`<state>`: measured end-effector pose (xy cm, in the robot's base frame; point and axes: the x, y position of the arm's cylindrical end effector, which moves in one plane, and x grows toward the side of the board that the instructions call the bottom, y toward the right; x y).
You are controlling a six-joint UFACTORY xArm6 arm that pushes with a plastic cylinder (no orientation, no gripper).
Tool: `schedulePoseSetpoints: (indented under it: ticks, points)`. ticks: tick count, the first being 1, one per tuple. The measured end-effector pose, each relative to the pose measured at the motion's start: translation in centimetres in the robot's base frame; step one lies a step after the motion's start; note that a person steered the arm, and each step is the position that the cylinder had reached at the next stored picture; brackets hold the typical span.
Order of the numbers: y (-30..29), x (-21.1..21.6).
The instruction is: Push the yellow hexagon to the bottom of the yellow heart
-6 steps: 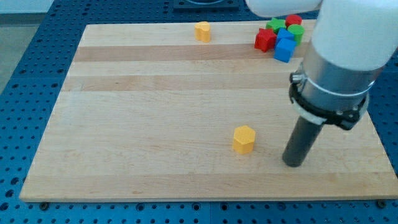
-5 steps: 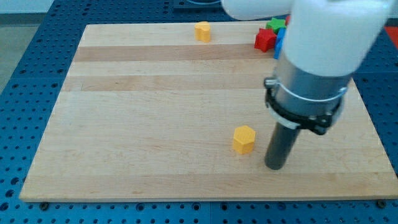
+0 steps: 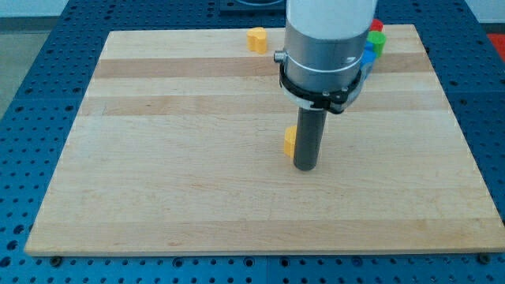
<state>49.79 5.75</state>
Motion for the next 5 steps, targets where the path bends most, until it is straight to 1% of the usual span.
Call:
schedulePoseSetpoints:
  ticks: [1,3,5]
  points:
    - [-0.3,-1.8]
    - [-2.7,-5.4]
    - [-3.2,-9.9]
